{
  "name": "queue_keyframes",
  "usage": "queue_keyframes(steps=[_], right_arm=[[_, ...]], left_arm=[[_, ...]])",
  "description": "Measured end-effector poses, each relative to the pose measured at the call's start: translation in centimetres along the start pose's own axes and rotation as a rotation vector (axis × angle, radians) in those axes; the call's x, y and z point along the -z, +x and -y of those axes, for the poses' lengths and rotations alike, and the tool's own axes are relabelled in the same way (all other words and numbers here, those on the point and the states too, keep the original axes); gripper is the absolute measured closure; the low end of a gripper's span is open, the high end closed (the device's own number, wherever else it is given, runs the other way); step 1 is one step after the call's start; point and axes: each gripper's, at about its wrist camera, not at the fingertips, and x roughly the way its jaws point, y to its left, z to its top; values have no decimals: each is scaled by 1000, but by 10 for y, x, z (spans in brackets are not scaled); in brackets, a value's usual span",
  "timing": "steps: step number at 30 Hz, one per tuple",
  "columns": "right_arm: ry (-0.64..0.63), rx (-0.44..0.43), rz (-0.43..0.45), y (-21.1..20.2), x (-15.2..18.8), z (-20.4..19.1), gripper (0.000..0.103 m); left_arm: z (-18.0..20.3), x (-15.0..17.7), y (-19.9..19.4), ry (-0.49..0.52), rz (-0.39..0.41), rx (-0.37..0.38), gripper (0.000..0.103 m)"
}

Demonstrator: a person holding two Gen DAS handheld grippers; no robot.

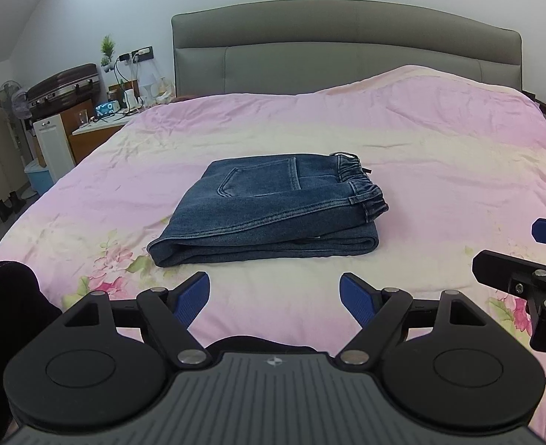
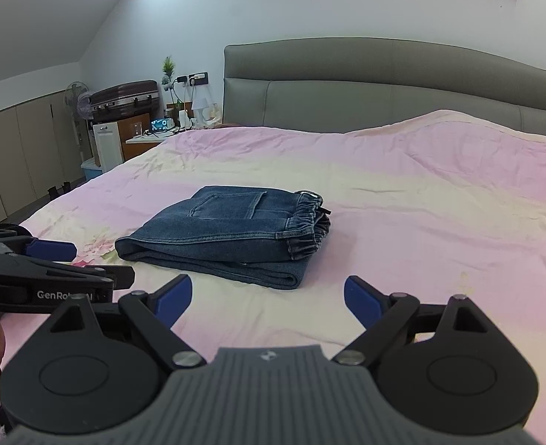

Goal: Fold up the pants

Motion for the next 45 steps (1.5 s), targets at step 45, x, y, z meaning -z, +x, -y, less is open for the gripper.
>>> queue_keyframes(steps=[45], right_arm=[[-8, -4, 20, -5, -3, -3, 17]], left_arm=[[-5, -12, -5, 3, 18, 22, 10]])
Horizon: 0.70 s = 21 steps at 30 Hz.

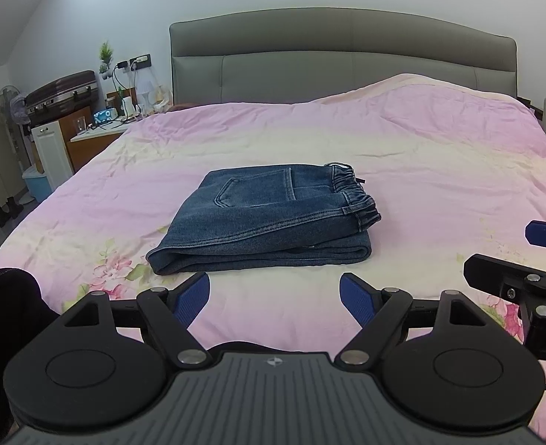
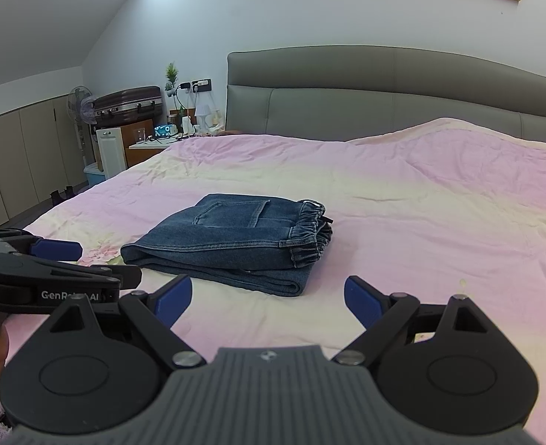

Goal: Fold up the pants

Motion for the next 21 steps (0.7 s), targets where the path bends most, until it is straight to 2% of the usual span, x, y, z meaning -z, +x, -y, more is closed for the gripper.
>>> queue_keyframes(steps=[17, 19, 21], right_arm=[[-6, -4, 7, -4, -1, 0, 17], [-5, -4, 10, -5, -1, 0, 12], [-6, -4, 16, -6, -1, 0, 11]], left_arm=[[-2, -2, -4, 2, 7, 4, 10], [-2, -2, -4, 1, 8, 5, 10], [-3, -2, -4, 2, 8, 5, 10]])
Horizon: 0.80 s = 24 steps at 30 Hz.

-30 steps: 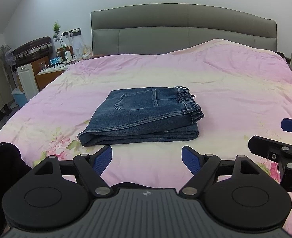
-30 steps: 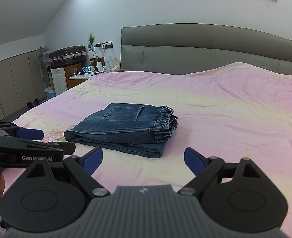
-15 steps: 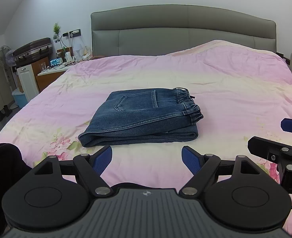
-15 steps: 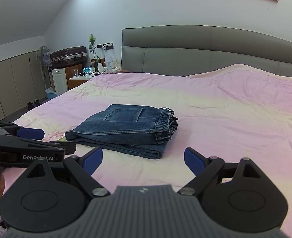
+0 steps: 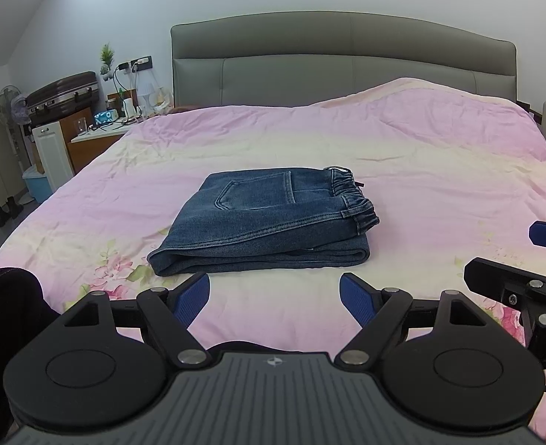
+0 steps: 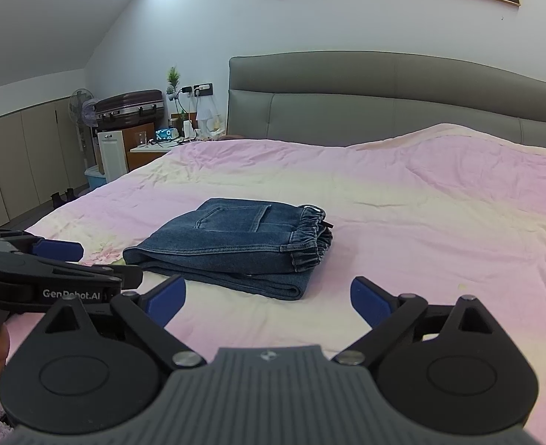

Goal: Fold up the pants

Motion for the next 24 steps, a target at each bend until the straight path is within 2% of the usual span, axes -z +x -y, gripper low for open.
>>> queue_keyframes(steps=[24], right_arm=[[-3, -5, -4, -2, 2, 1, 11]], left_arm=[[3, 1, -4, -1, 7, -10, 10]])
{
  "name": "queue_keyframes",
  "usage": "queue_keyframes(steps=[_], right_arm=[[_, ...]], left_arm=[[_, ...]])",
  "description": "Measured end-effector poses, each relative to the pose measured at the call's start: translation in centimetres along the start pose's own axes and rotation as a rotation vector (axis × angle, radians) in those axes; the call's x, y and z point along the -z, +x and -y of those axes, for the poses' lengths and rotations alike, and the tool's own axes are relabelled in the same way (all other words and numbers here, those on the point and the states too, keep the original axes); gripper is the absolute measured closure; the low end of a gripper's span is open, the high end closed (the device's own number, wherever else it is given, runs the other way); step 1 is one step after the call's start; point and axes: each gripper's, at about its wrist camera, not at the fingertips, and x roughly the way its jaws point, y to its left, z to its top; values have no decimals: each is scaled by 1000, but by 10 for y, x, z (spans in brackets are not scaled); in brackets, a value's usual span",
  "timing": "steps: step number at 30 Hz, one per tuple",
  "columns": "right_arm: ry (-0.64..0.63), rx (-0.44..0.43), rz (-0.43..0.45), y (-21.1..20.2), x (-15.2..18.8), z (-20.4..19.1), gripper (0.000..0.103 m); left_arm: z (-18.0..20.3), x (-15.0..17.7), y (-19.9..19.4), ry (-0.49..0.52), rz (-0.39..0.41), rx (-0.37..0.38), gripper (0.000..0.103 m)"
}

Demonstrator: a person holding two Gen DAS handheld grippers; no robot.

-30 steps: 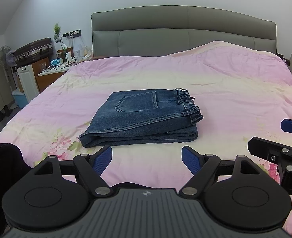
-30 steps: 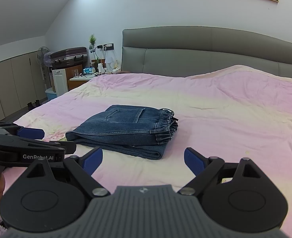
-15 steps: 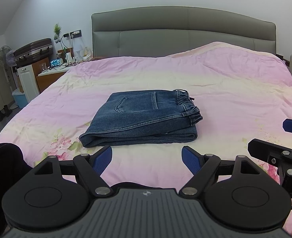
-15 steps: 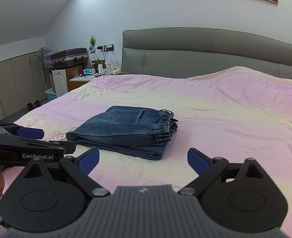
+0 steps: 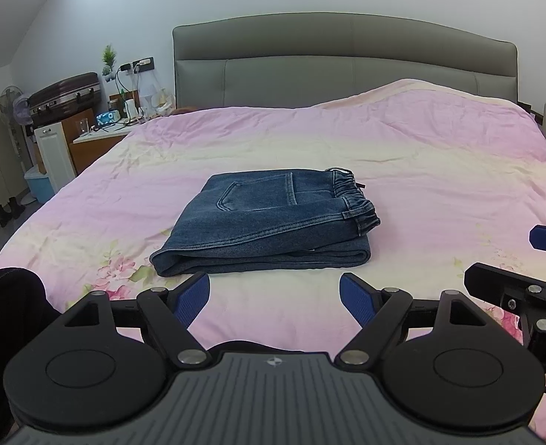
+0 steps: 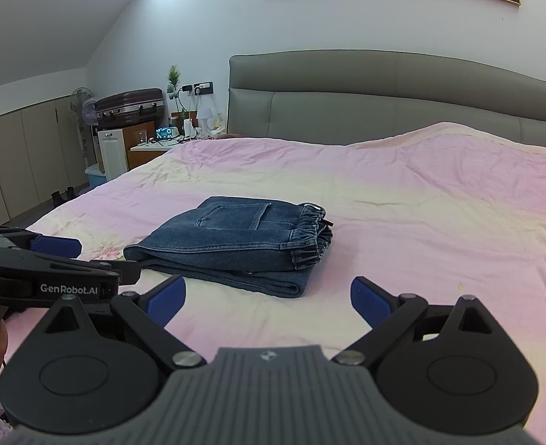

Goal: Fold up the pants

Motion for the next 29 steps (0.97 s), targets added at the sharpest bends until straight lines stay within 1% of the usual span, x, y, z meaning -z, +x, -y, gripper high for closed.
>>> queue_keyframes(steps=[7, 20, 29], right_arm=[[-1, -1, 1, 0, 0, 0, 11], [-3, -2, -2, 0, 1, 0, 11], [-5, -1, -3, 0, 0, 0, 11]], left_arm=[[3, 1, -4, 16, 8, -16, 10], [4, -2, -7, 19, 6, -7, 10], [5, -4, -7, 25, 12, 2, 13]])
